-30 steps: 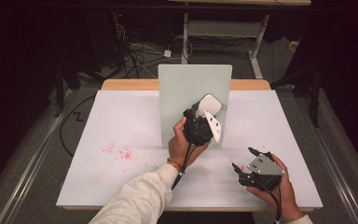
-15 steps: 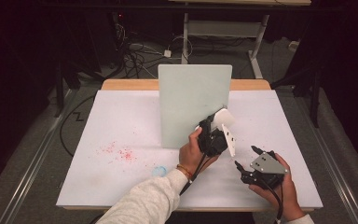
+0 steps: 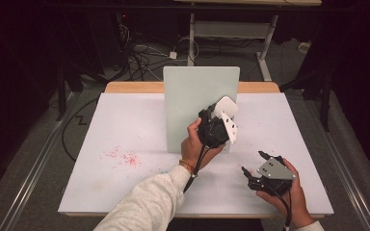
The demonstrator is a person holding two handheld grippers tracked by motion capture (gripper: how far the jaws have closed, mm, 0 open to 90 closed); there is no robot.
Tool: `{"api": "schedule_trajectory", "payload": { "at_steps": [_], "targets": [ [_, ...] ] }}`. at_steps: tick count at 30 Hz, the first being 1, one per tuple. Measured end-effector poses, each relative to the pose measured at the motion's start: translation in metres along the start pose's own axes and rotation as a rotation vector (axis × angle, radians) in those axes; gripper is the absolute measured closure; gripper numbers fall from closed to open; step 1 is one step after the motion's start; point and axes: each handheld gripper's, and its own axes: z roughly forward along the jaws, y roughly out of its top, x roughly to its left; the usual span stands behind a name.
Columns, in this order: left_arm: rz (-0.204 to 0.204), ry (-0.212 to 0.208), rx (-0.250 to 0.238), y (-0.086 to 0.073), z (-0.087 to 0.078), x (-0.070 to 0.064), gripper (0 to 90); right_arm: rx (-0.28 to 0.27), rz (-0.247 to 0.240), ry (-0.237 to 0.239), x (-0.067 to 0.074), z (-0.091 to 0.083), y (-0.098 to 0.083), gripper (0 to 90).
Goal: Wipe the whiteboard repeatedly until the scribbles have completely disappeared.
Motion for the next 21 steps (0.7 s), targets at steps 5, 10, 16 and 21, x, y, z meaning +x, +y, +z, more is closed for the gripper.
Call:
{"api": "schedule_trajectory", "payload": {
  "at_steps": [5,10,16,21],
  "targets": [
    [0.044,0.004,0.016,-0.011,0.000,-0.015,28.9,0.000,0.000,0.001,0.000,0.000,0.000,26.2],
    [0.087,0.005,0.031,-0.024,0.000,-0.028,28.8,0.001,0.000,-0.001,0.000,0.000,0.000,26.2],
    [0.093,-0.019,0.044,-0.034,-0.002,-0.033,28.7,-0.006,0.001,0.002,0.001,-0.001,0.001,26.2],
    [0.049,-0.023,0.042,-0.029,-0.005,-0.017,28.9,-0.001,-0.006,0.000,0.002,-0.001,0.001,26.2]
  ]
}}
